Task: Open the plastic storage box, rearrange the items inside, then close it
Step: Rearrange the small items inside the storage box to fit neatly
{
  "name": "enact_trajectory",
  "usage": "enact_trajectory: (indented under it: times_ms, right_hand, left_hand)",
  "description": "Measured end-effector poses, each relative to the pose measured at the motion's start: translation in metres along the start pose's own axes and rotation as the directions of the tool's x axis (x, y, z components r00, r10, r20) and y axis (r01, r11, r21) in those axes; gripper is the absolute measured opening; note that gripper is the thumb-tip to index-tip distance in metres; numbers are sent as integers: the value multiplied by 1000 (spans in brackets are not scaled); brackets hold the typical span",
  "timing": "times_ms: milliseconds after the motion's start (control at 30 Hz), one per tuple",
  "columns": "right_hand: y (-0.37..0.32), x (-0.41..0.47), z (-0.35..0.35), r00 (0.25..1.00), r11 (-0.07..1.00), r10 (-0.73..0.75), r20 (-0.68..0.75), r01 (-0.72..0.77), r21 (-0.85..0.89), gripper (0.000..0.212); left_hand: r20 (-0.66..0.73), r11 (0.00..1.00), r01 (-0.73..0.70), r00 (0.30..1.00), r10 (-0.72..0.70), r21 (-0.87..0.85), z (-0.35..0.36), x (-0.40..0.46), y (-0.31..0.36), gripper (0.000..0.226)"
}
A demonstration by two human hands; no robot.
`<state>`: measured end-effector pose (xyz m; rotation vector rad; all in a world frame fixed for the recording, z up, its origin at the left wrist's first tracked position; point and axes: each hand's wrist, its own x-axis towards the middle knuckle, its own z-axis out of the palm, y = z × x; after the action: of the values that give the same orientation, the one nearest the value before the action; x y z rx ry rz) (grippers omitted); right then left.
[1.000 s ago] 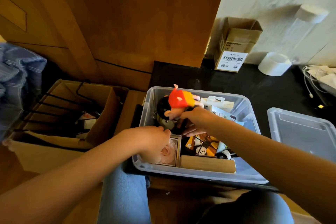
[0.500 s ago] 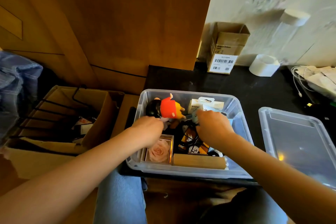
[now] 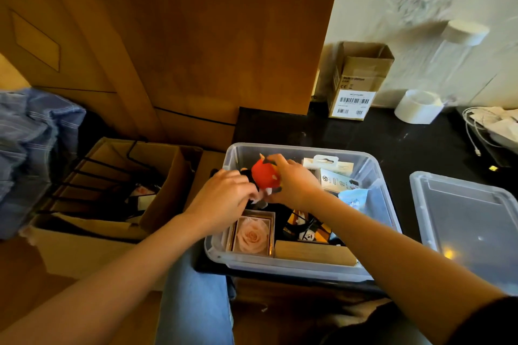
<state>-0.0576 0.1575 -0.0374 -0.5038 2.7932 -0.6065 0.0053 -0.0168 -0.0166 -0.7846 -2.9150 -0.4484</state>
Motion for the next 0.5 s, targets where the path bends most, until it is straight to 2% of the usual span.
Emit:
enact_trajectory:
  times_ms: [100, 233, 300, 367, 500]
  right_hand:
    - [-2, 0, 6, 1000, 985, 18, 12, -16, -170, 84]
    - [-6, -10, -3, 997, 978, -53, -52, 41, -205, 59]
    - [-5, -21, -16, 991, 987, -37, -131, 15, -159, 51]
    - [3, -36, -29, 977, 997, 10, -213, -26, -69, 44]
    - [36, -73, -43, 945, 988, 145, -293, -122, 94, 27]
  left_hand:
    - [-179, 997, 59, 982, -66, -47, 5, -3, -3, 20]
    - [-335, 986, 147, 928, -164, -77, 5, -9, -5, 31]
    - [-352, 979, 185, 913, -204, -87, 5, -11, -5, 33]
    - [-337, 983, 168, 923, -185, -79, 4, -9, -3, 29]
    - [-210, 990, 133, 968, -141, -53, -3, 3, -2, 18]
